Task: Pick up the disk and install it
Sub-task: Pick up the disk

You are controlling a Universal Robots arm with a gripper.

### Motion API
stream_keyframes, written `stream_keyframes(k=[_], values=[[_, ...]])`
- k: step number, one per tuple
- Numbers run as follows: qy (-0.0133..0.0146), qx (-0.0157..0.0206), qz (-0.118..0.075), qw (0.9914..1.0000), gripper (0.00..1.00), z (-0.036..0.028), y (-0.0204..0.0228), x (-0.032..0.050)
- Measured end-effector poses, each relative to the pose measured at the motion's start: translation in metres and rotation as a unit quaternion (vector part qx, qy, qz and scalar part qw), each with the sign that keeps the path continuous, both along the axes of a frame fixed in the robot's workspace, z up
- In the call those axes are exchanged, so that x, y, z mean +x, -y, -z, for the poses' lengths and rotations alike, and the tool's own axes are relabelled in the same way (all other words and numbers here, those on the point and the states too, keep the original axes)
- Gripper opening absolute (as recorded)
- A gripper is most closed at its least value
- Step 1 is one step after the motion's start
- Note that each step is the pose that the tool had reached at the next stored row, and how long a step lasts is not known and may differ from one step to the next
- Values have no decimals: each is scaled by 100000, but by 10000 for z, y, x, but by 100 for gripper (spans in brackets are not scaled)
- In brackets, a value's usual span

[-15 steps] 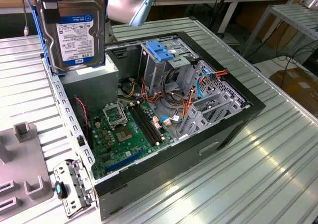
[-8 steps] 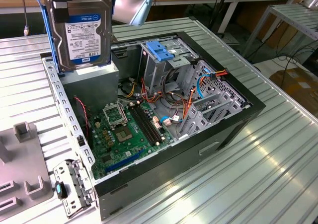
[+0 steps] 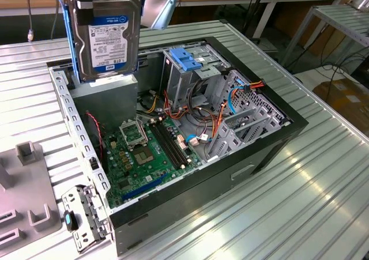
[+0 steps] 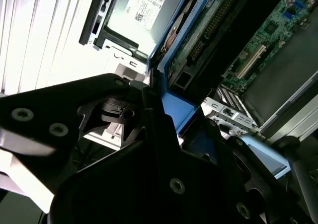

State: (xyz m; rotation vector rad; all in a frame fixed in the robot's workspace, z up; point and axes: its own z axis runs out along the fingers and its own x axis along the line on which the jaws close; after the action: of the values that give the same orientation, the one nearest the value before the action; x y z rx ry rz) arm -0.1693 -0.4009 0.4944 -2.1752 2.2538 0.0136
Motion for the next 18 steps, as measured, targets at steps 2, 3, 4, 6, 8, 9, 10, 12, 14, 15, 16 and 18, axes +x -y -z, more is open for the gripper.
stream_keyframes(k=[2, 3, 4, 6, 8, 9, 10, 12, 14, 15, 16, 18], values=[[-2, 0, 3, 100000, 37, 0, 0, 54], [-5, 0, 7, 100000, 37, 0, 0, 99], [-7, -2, 5, 100000, 37, 0, 0, 123], [-8, -1, 3, 100000, 37, 1, 0, 186], [-9, 0, 6, 100000, 37, 1, 0, 247], [-10, -1, 3, 100000, 37, 1, 0, 282], [-11, 1, 3, 100000, 37, 1, 0, 304], [-12, -5, 1, 100000, 37, 1, 0, 327], [-9, 0, 7, 100000, 37, 1, 0, 327], [-9, 2, 9, 100000, 37, 1, 0, 327], [-9, 0, 6, 100000, 37, 1, 0, 328], [-11, -3, 7, 100000, 37, 1, 0, 328]])
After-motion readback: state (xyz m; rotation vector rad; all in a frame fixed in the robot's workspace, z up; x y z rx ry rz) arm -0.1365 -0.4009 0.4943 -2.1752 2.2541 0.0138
